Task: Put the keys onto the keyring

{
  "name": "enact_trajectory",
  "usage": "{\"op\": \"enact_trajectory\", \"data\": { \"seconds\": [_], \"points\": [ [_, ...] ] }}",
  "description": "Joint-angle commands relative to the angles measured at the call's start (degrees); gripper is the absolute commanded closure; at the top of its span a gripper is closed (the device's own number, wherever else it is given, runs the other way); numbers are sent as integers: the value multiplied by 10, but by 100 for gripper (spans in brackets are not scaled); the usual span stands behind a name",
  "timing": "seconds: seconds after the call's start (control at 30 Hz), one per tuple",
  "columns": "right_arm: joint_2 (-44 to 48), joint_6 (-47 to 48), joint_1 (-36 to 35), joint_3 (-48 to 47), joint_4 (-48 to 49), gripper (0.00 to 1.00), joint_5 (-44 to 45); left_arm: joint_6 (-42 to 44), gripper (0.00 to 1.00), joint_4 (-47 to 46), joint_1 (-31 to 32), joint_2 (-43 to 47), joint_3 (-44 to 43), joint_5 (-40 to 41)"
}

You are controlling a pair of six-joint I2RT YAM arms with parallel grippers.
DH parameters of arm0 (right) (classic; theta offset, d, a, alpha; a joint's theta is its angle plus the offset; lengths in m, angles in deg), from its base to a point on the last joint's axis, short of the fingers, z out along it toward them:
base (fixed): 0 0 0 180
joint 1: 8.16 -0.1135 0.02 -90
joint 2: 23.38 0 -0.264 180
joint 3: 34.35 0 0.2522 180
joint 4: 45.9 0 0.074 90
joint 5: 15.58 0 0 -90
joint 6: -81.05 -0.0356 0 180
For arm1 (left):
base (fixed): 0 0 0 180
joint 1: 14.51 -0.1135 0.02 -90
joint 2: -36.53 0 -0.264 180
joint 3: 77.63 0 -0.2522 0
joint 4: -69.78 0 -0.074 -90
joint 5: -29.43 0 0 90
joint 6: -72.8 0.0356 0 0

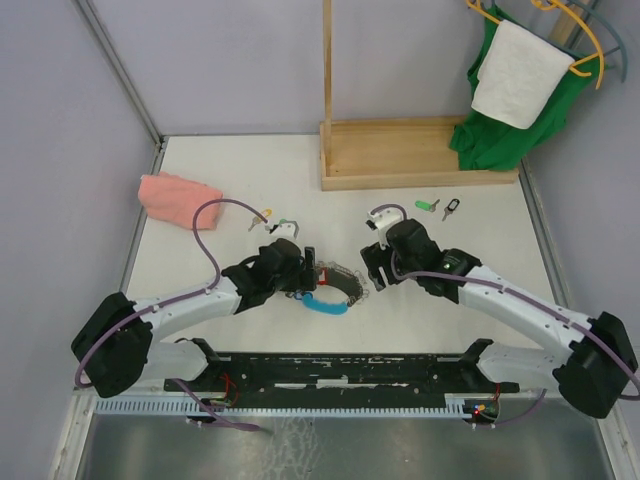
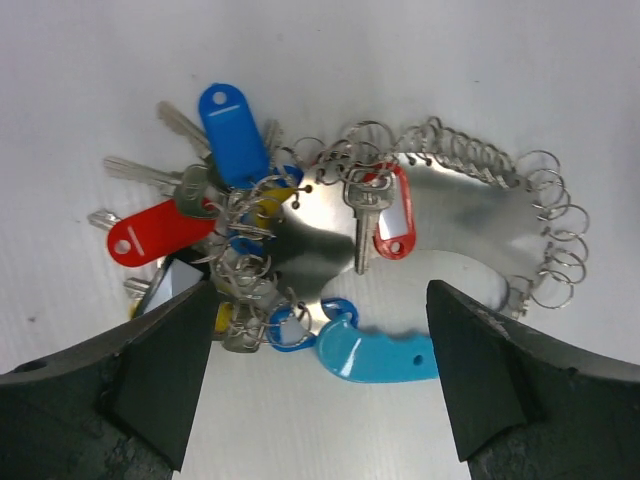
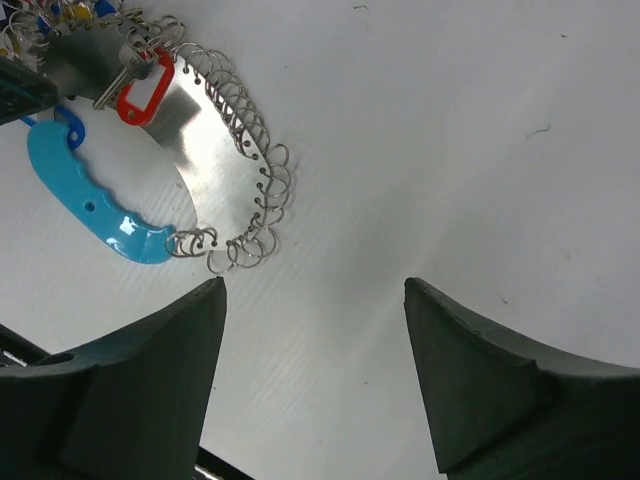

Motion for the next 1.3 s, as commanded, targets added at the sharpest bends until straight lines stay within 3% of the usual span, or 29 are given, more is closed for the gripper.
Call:
{"op": "enact_trajectory", "data": {
  "seconds": [0.0,0.43,0.87,1.13,1.27],
  "points": [
    [-67,2,20,-40,97,22,-79,56,7,12,-21,8,-1,43],
    [-330,-53,24,-150,193,36,-165,84,6,-24,-52,-14,21,23],
    [-447,-62,24,-207,199,43,-205,74,7,-46,-55,-16,44,-14],
    [-428,-33,24,-198,186,66,-213,53,7,-67,-55,8,64,-45],
    [-400,-14,24,-192,177,87,-211,45,7,-68,-56,27,67,-50]
  ]
}}
